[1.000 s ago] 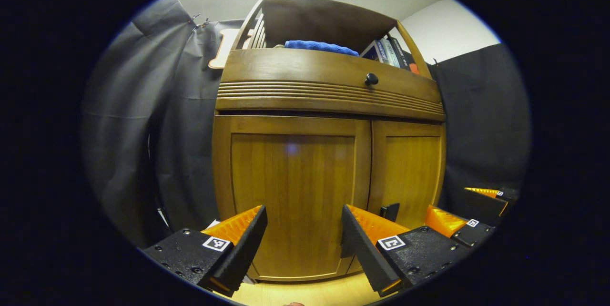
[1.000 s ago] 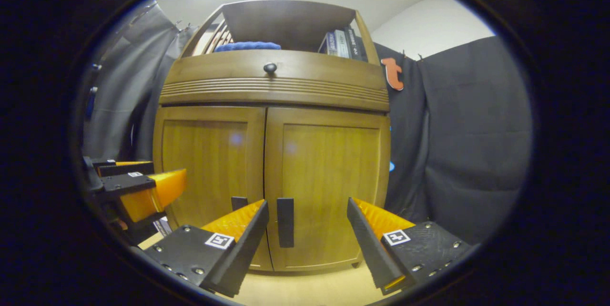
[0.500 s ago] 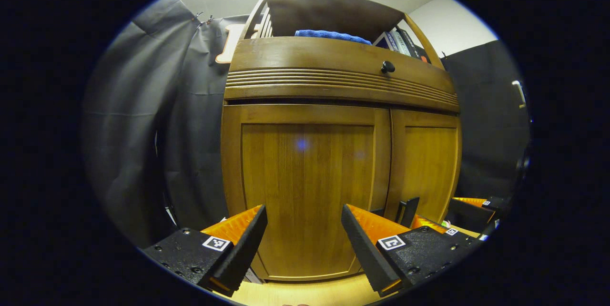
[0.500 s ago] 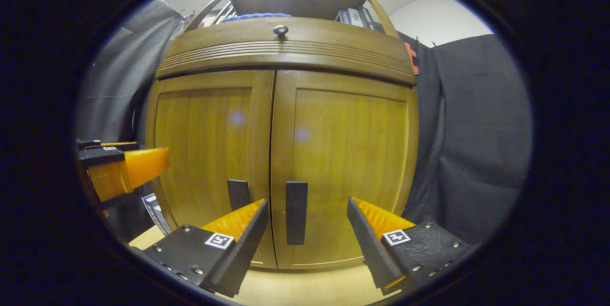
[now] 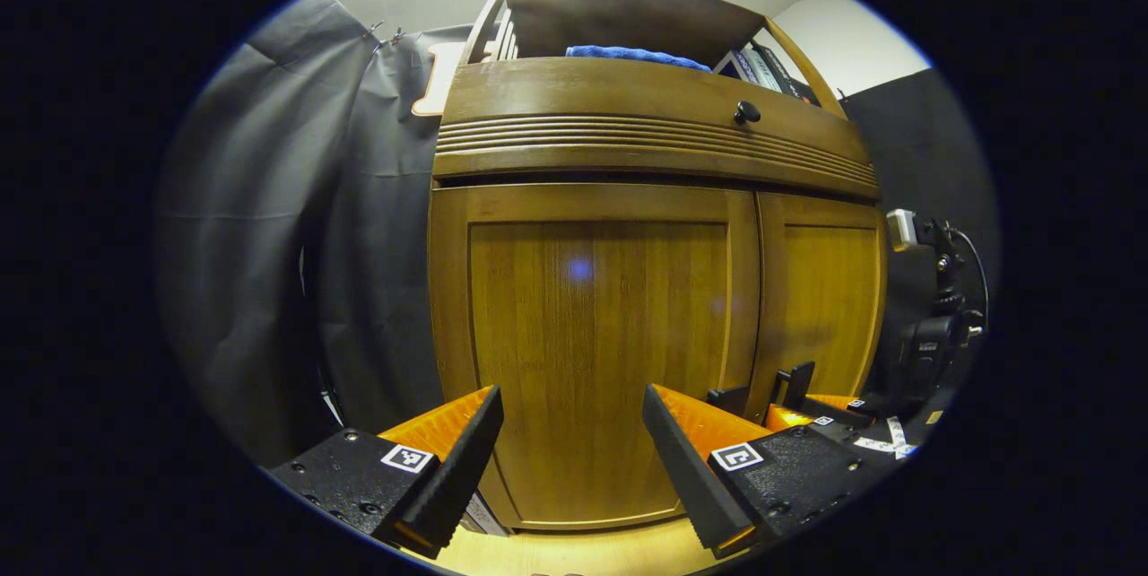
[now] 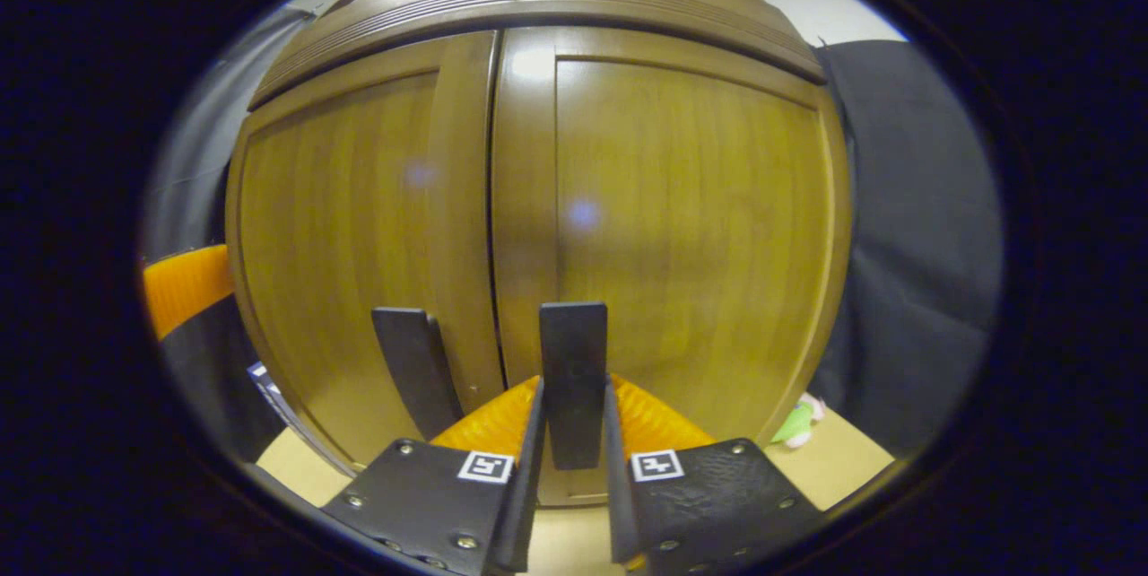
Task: Open the right door of the double-door shoe cabinet with the right hand, and open the left door with the left hand.
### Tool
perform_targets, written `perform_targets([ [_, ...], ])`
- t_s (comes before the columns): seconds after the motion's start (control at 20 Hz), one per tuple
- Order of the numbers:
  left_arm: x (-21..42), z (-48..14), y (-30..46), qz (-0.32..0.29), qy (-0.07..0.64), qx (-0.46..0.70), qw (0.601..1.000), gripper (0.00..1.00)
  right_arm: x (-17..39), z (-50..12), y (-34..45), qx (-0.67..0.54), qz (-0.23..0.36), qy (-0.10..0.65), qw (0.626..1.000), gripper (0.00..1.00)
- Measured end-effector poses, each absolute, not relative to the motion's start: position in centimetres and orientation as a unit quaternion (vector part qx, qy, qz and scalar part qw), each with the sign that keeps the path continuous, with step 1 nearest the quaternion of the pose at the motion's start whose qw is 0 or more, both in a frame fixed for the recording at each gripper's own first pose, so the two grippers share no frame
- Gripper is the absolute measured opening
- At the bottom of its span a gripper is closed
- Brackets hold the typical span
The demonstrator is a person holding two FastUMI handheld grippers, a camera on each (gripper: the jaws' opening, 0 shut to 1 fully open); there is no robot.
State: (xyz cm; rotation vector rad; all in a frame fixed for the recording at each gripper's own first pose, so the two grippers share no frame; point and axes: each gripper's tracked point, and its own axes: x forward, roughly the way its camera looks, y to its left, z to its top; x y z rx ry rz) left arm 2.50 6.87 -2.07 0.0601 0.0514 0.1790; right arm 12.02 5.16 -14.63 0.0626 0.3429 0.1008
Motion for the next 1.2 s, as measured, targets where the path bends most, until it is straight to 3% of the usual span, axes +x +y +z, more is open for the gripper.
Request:
perform_targets([
  [0.15, 2.5, -2.3, 6.9, 0.089, 0.03, 0.026, 0.995, 0.95, 12.1, -14.3, 5.1, 0.028, 0.053, 0.171, 0.983, 0.27],
  [0.75, 2.4, -2.5, 3.1, 0.044, 0.025, 0.013, 0.999, 0.95, 3.8, -12.5, -0.1, 0.022, 0.026, 0.174, 0.984, 0.27],
  [1.2, 1.8, -3.1, -2.7, -0.015, 0.026, 0.01, 0.999, 0.95, -1.4, -11.0, -6.9, 0.036, -0.047, 0.175, 0.983, 0.27],
])
